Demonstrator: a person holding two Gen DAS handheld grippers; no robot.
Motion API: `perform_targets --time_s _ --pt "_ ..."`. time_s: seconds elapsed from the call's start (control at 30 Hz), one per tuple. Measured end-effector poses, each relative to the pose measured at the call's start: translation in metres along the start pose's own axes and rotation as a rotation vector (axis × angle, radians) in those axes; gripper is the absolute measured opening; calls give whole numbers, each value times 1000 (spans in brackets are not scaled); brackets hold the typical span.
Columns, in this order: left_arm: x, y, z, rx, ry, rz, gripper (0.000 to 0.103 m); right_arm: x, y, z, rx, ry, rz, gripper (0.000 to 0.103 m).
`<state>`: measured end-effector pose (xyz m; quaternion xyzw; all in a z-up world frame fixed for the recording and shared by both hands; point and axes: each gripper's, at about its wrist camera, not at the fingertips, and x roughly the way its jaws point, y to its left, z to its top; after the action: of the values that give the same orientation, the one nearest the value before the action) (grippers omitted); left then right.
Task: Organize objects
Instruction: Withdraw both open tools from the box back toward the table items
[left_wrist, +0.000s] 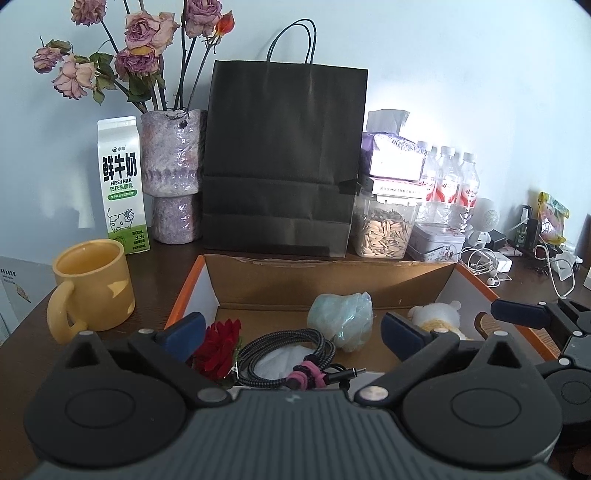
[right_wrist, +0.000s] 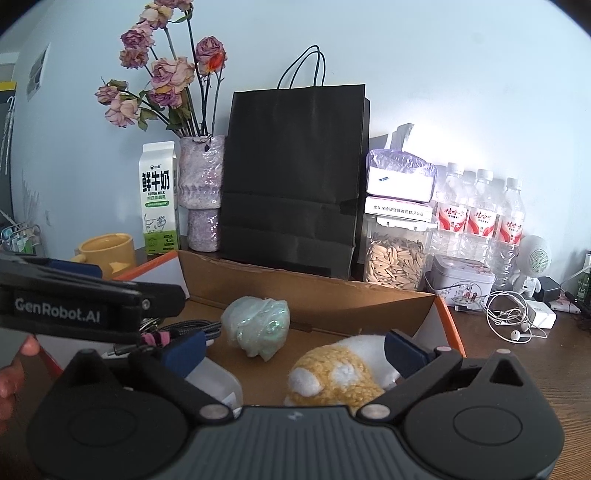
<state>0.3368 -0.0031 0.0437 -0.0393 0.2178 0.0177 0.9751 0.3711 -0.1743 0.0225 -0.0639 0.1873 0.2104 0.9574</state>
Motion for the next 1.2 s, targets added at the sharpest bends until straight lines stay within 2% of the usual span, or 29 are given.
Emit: perform_targets --time_s 0.67,1.2 --pt "-65 5 -17 -9 -20 -7 103 -60 10 -11 7 11 -2 103" --pt "-128 19 -55 7 4 19 103 -120 36 -46 16 66 15 103"
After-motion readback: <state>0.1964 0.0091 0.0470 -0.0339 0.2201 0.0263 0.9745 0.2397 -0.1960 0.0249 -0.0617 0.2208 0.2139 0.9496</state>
